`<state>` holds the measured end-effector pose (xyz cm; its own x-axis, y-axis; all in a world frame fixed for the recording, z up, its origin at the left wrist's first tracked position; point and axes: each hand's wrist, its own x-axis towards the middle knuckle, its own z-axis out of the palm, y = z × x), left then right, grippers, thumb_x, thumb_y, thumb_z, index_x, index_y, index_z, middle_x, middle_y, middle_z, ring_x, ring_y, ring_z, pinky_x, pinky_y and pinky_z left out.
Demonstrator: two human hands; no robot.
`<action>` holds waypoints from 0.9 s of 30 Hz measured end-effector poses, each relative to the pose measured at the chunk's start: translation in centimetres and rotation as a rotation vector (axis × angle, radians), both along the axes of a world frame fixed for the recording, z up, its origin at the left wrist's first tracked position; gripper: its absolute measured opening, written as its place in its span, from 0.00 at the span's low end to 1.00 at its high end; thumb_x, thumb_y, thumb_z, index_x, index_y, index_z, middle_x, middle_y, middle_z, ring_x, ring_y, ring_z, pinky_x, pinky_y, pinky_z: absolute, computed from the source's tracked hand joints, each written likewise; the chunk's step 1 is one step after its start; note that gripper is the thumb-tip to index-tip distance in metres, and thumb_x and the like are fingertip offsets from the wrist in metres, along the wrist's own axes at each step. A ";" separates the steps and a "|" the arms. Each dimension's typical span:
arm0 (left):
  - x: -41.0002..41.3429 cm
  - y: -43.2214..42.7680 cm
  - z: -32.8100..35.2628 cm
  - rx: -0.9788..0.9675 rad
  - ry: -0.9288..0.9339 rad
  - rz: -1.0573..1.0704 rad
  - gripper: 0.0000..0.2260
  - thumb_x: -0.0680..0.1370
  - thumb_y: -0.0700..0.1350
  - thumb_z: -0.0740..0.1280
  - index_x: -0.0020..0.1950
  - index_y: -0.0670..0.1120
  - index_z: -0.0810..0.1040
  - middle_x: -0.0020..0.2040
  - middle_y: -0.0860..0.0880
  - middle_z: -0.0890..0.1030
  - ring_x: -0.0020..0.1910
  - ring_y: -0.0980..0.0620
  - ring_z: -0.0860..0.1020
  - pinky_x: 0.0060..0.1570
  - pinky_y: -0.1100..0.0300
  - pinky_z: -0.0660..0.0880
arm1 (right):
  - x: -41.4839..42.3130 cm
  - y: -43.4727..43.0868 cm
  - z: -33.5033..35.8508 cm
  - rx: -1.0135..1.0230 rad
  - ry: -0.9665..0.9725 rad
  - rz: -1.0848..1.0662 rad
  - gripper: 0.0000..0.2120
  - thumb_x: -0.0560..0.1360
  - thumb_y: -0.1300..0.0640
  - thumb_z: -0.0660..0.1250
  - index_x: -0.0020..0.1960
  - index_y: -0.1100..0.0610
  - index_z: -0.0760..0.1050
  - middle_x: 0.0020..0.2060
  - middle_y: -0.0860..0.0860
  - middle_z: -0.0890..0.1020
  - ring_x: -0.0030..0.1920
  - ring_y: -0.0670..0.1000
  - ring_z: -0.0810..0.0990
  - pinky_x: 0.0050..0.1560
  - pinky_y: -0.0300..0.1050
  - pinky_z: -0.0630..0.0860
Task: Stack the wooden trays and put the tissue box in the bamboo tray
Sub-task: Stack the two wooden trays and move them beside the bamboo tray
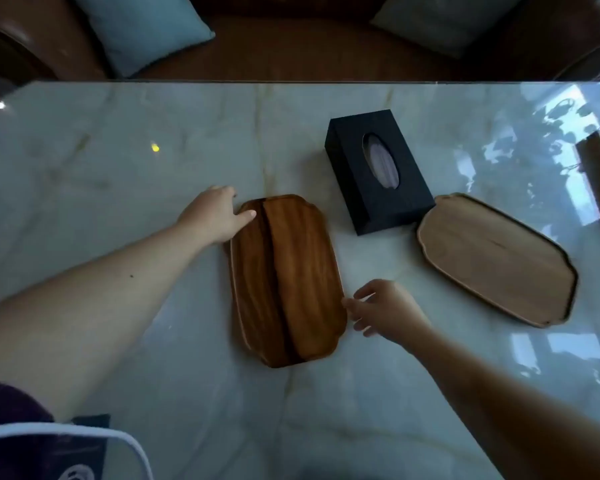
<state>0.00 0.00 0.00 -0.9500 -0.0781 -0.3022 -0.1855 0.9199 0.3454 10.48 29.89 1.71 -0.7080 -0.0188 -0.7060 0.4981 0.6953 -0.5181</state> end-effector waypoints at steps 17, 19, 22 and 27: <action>3.7 0.9 1.1 0.462 -0.079 0.368 0.05 0.73 0.38 0.70 0.49 0.40 0.80 0.40 0.41 0.81 0.38 0.41 0.80 0.42 0.43 0.81 | 2.6 2.8 -0.4 -0.074 0.095 -0.114 0.06 0.76 0.54 0.70 0.45 0.57 0.79 0.36 0.54 0.84 0.33 0.51 0.85 0.41 0.53 0.84; 5.3 2.3 2.2 0.557 -0.071 0.434 0.05 0.74 0.37 0.69 0.49 0.39 0.79 0.37 0.43 0.78 0.32 0.43 0.78 0.32 0.46 0.82 | 2.7 4.8 0.1 -0.070 0.134 -0.120 0.06 0.76 0.54 0.70 0.45 0.56 0.79 0.37 0.52 0.84 0.33 0.50 0.84 0.39 0.48 0.84; 7.4 5.3 3.5 0.646 -0.048 0.506 0.07 0.74 0.36 0.69 0.52 0.38 0.78 0.38 0.41 0.78 0.30 0.46 0.78 0.21 0.58 0.78 | 2.6 8.3 0.9 -0.088 0.181 -0.147 0.04 0.76 0.54 0.70 0.45 0.54 0.80 0.38 0.51 0.84 0.36 0.49 0.83 0.40 0.46 0.82; 9.2 11.9 4.7 0.707 0.005 0.563 0.02 0.74 0.37 0.69 0.45 0.43 0.79 0.40 0.41 0.78 0.30 0.46 0.78 0.23 0.59 0.79 | 1.9 15.0 1.7 -0.089 0.294 -0.186 0.03 0.74 0.54 0.71 0.42 0.52 0.81 0.37 0.50 0.84 0.39 0.50 0.82 0.42 0.50 0.79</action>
<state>9.22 11.92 4.74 -0.8288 -0.3298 -0.4521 -0.5411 0.2660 0.7978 12.39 44.84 3.45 -0.8775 0.0773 -0.4734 0.4328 0.5529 -0.7120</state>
